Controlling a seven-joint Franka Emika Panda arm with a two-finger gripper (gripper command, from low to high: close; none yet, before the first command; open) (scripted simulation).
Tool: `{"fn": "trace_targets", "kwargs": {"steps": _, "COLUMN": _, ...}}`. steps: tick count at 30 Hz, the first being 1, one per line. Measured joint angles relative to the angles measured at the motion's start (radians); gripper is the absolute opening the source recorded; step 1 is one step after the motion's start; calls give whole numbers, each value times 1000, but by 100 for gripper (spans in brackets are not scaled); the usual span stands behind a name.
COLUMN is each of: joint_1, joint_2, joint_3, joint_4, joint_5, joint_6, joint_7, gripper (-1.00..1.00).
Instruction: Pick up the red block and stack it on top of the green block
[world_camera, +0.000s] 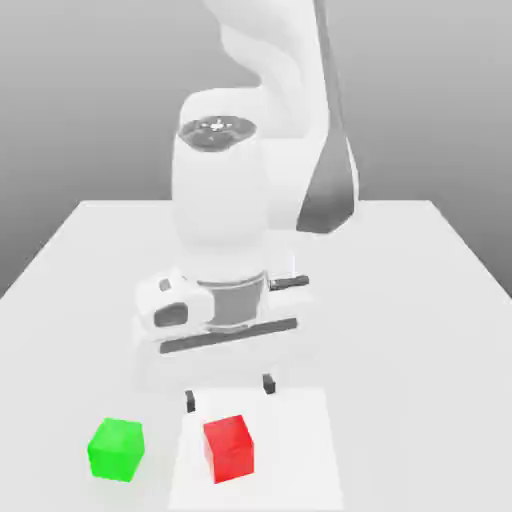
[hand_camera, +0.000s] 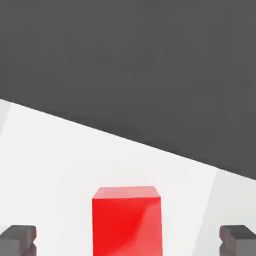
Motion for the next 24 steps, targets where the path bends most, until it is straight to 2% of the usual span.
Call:
{"fn": "trace_targets", "kwargs": {"steps": 3, "joint_1": -23, "joint_2": 108, "joint_3": 32, "joint_4": 13, "joint_5": 42, "joint_6": 88, "joint_7": -35, "gripper": 0}}
{"fn": "trace_targets", "kwargs": {"steps": 4, "joint_1": -35, "joint_2": 145, "joint_3": 47, "joint_4": 19, "joint_5": 56, "joint_6": 117, "joint_7": -46, "gripper": -100}}
{"fn": "trace_targets", "kwargs": {"steps": 11, "joint_1": -39, "joint_2": 154, "joint_3": 52, "joint_4": 20, "joint_5": 57, "joint_6": 125, "joint_7": -47, "gripper": -100}}
{"fn": "trace_targets", "kwargs": {"steps": 16, "joint_1": -16, "joint_2": -1, "joint_3": 13, "joint_4": -5, "joint_5": -13, "joint_6": -4, "joint_7": 6, "gripper": -100}}
{"fn": "trace_targets", "kwargs": {"steps": 21, "joint_1": -161, "joint_2": -77, "joint_3": -91, "joint_4": 39, "joint_5": -32, "joint_6": -124, "joint_7": -124, "gripper": -100}}
{"fn": "trace_targets", "kwargs": {"steps": 24, "joint_1": -211, "joint_2": -37, "joint_3": -101, "joint_4": 60, "joint_5": -2, "joint_6": -106, "joint_7": -196, "gripper": -100}}
